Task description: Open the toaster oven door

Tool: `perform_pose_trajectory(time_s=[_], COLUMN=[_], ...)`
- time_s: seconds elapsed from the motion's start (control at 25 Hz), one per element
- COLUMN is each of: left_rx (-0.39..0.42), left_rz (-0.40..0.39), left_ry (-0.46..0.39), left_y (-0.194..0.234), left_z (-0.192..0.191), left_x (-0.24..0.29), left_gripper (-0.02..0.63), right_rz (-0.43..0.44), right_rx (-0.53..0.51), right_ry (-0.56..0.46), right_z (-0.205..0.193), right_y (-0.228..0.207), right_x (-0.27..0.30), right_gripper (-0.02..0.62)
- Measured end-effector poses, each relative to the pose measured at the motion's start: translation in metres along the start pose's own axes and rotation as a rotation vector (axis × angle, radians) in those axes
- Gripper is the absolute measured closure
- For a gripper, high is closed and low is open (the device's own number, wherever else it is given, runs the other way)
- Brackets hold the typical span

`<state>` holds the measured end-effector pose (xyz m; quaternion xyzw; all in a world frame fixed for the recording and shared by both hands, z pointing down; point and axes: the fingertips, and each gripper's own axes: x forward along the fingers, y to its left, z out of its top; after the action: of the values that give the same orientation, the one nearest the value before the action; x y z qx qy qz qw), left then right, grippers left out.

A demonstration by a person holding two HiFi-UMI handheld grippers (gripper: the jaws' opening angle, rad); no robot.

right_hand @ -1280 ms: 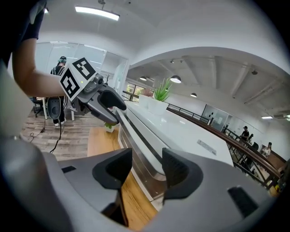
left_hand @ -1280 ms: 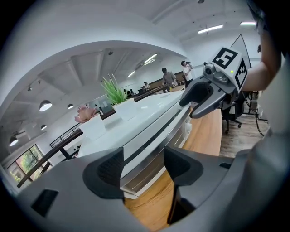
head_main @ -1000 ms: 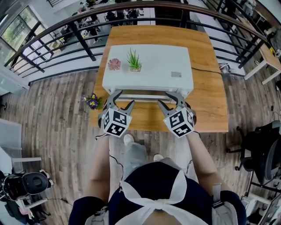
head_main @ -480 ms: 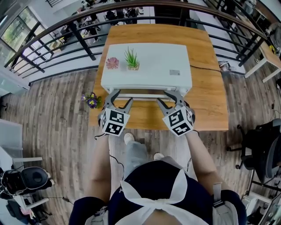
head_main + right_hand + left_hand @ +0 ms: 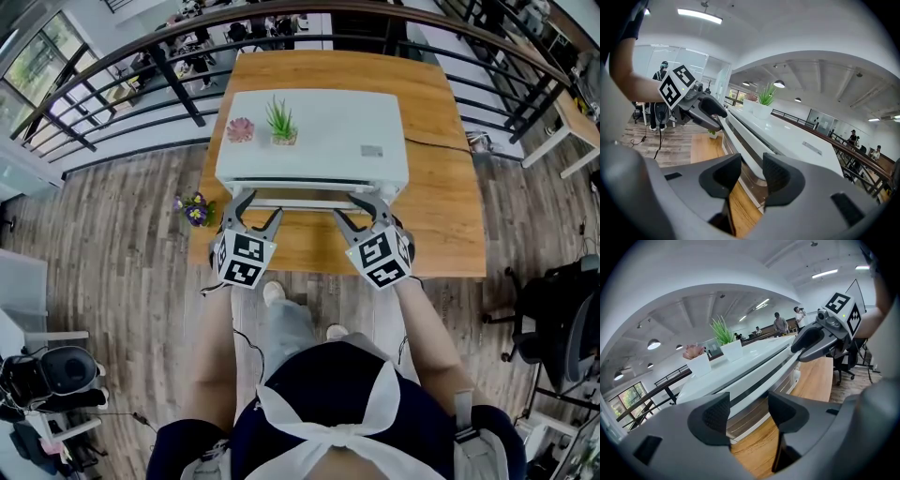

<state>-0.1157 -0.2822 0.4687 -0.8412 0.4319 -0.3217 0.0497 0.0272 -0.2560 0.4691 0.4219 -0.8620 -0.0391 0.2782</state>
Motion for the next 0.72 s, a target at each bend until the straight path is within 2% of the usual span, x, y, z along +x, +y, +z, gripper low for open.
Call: perform_pose_trajectory(time_s=[0.72], left_rx=[-0.010], left_rz=[0.013], left_ry=[-0.006], left_y=[-0.008], left_z=[-0.009], left_x=[-0.007], left_gripper=[0.347], right_rz=[0.018], right_rx=[-0.002], right_ry=[-0.006], right_z=[-0.006], right_y=[0.013], right_x=[-0.006], right_gripper=[0.453])
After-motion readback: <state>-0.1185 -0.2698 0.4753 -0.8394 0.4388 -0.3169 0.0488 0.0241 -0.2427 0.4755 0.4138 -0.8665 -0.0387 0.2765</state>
